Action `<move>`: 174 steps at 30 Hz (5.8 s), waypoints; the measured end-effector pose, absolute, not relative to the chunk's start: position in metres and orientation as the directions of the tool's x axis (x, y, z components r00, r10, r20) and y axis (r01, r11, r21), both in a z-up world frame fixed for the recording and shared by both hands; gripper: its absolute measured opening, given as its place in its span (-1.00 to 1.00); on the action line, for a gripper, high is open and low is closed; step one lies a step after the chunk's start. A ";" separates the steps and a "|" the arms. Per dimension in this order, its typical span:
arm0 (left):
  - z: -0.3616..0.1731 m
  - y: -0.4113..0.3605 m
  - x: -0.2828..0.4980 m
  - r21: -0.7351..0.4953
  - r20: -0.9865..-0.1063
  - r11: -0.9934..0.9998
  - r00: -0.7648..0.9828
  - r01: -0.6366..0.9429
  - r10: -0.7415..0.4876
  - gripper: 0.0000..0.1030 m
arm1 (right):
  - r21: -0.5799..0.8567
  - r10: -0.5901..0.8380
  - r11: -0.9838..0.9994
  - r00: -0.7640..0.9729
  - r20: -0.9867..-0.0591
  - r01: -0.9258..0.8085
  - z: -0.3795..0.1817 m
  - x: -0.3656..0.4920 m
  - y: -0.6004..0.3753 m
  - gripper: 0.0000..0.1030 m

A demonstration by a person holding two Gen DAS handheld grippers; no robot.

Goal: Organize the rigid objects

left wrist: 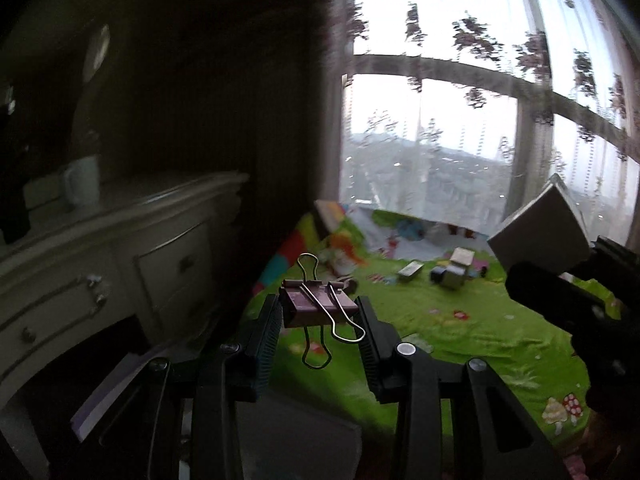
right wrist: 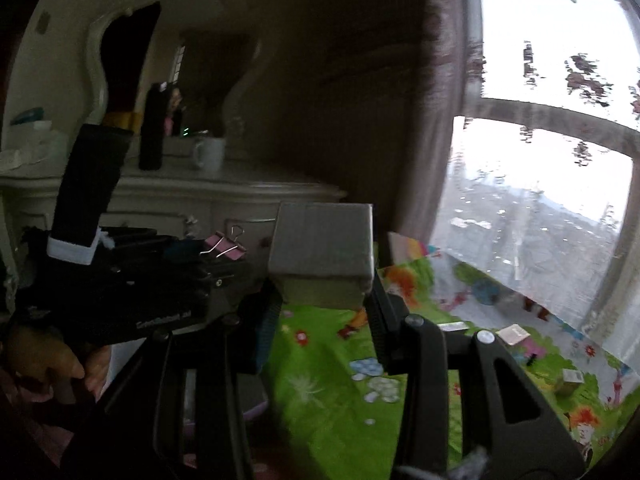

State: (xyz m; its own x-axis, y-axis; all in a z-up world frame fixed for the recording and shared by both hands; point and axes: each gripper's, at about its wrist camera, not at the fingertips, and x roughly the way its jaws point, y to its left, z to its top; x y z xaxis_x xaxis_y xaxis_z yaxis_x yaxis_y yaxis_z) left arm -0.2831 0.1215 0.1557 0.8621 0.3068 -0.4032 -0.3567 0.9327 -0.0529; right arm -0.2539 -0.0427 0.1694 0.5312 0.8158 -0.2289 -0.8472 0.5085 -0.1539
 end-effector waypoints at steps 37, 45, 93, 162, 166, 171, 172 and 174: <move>0.043 0.232 -0.321 -0.007 -0.723 0.679 0.472 -0.734 0.504 0.81 | -0.074 0.720 0.122 0.140 -0.680 -0.990 0.051 -0.282 0.086 0.43; 0.057 0.194 -0.285 0.013 -0.715 0.775 0.535 -0.632 0.449 0.82 | -0.028 0.713 0.433 0.361 -0.601 -0.901 0.069 -0.204 0.004 0.67; 0.003 -0.018 0.029 -0.182 -0.760 0.982 0.628 0.038 -0.165 1.00 | 0.099 0.136 0.990 0.592 -0.794 -0.096 -0.004 0.185 -0.261 0.00; 0.000 -0.032 0.080 0.002 -0.805 0.998 0.593 0.057 -0.032 0.77 | 0.045 0.236 0.946 0.584 -0.777 -0.322 -0.011 0.114 -0.255 -0.12; 0.000 -0.033 0.081 0.001 -0.805 0.998 0.593 0.057 -0.033 0.77 | 0.045 0.236 0.945 0.583 -0.777 -0.323 -0.011 0.114 -0.255 -0.12; 0.001 -0.033 0.080 -0.004 -0.804 0.998 0.594 0.058 -0.038 0.77 | 0.044 0.237 0.945 0.583 -0.777 -0.324 -0.011 0.114 -0.255 -0.12; 0.001 -0.033 0.080 -0.005 -0.803 0.998 0.594 0.059 -0.039 0.76 | 0.045 0.237 0.945 0.583 -0.777 -0.325 -0.011 0.114 -0.255 -0.12; 0.001 -0.034 0.079 -0.007 -0.800 0.998 0.599 0.067 -0.046 0.63 | 0.044 0.237 0.945 0.583 -0.777 -0.326 -0.011 0.115 -0.255 -0.12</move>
